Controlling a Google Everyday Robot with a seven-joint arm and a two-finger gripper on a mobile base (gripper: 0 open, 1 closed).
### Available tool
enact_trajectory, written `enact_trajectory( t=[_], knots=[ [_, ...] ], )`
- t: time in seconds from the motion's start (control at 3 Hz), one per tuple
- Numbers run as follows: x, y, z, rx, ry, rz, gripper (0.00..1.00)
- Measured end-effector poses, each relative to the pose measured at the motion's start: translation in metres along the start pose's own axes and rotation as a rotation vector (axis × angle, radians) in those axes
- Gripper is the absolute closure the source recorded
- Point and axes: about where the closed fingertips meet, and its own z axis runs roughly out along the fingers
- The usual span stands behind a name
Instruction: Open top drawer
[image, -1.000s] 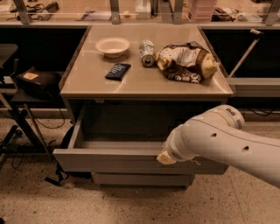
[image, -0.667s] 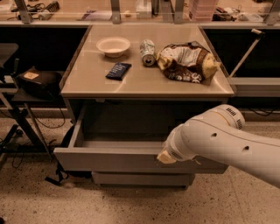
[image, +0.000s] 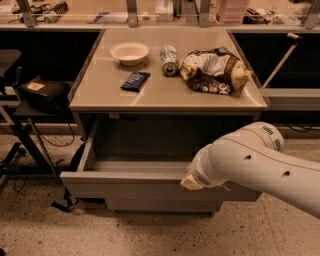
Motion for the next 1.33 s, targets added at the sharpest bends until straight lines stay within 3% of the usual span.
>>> enact_trajectory(
  t=[1.33],
  knots=[
    [0.011, 0.01, -0.016, -0.012, 0.012, -0.002, 1.0]
  ],
)
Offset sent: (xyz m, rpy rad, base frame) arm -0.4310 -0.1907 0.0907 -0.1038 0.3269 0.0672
